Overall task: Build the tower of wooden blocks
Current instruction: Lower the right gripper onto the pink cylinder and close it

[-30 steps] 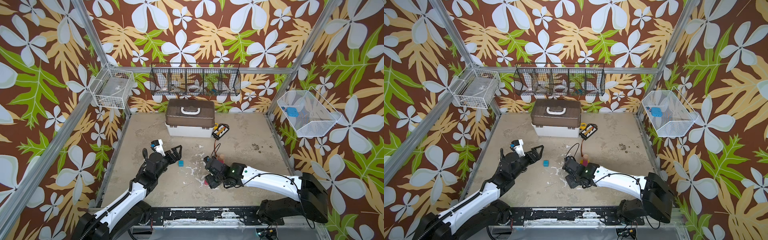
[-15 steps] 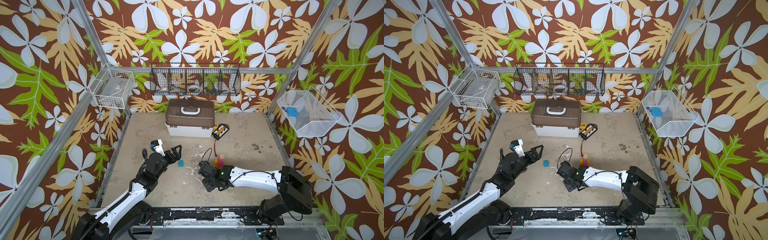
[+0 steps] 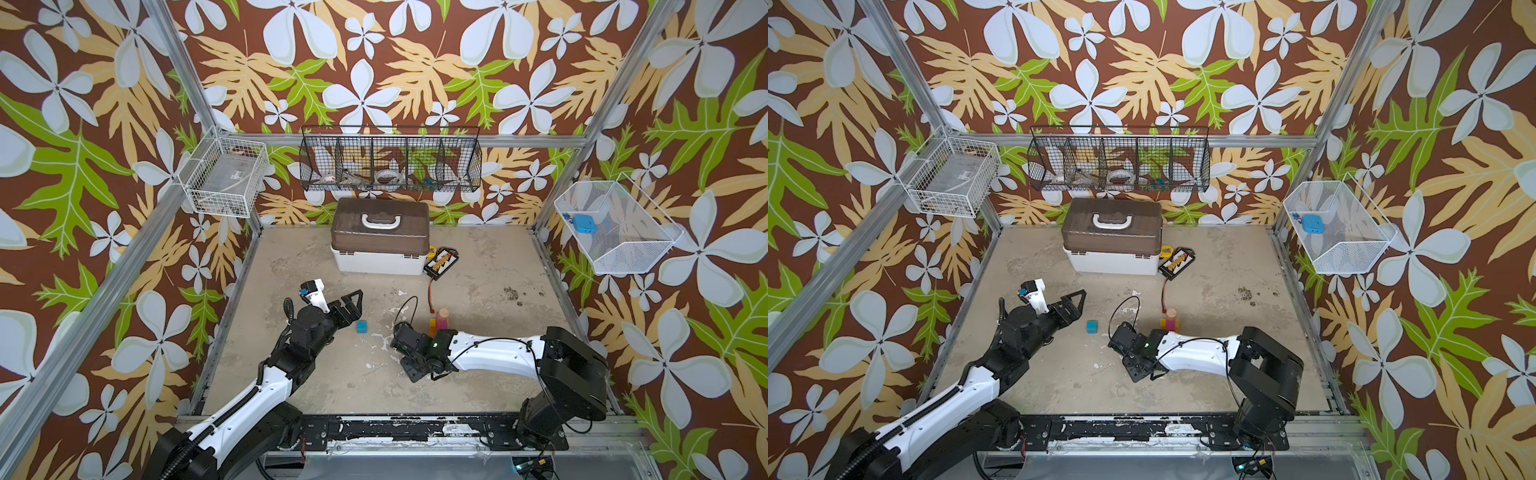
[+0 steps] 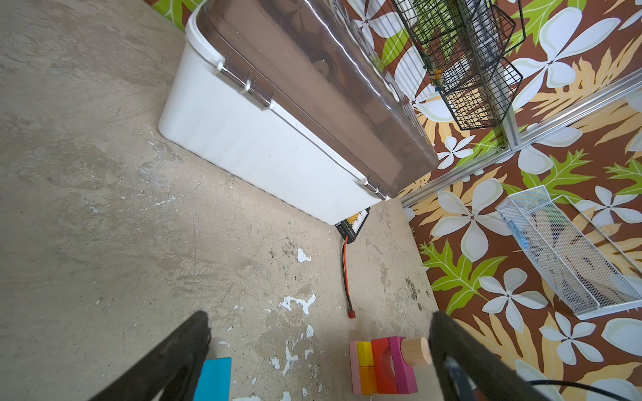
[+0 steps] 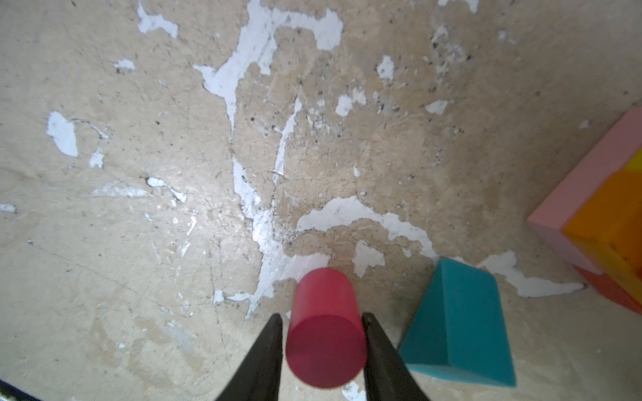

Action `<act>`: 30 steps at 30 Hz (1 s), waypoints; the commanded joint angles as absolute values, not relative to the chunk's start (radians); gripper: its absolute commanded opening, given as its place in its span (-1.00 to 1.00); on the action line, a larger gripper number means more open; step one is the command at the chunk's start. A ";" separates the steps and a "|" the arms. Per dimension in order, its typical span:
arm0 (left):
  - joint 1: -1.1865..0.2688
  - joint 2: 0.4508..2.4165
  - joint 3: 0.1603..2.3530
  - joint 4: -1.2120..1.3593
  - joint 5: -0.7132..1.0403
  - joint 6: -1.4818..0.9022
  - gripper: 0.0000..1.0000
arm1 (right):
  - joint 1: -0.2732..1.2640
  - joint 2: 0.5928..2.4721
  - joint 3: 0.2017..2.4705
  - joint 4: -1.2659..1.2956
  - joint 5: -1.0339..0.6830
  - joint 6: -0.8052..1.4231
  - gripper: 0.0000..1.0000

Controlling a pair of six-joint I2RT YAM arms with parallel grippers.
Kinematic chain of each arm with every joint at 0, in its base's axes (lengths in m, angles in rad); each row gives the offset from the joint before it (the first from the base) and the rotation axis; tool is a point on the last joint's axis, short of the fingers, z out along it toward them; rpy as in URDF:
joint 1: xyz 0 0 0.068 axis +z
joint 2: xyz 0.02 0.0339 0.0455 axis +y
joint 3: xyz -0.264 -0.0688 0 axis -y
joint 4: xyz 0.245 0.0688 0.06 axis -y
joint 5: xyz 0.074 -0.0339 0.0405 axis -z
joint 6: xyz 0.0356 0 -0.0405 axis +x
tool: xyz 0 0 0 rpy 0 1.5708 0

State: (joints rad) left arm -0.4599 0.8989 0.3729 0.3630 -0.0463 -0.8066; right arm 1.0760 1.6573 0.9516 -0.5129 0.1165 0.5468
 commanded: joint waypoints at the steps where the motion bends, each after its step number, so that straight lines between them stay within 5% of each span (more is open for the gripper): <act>1: -0.460 0.898 0.373 0.390 -0.054 -0.805 0.99 | 1.078 1.658 0.959 -0.523 0.141 0.557 -0.36; 13: -0.461 0.905 0.371 0.394 -0.051 -0.807 0.99 | 1.078 1.633 0.972 -0.541 0.163 0.558 -0.66; 30: -0.460 0.897 0.372 0.393 -0.052 -0.807 0.99 | 1.070 1.359 0.994 -0.691 0.292 0.561 -0.76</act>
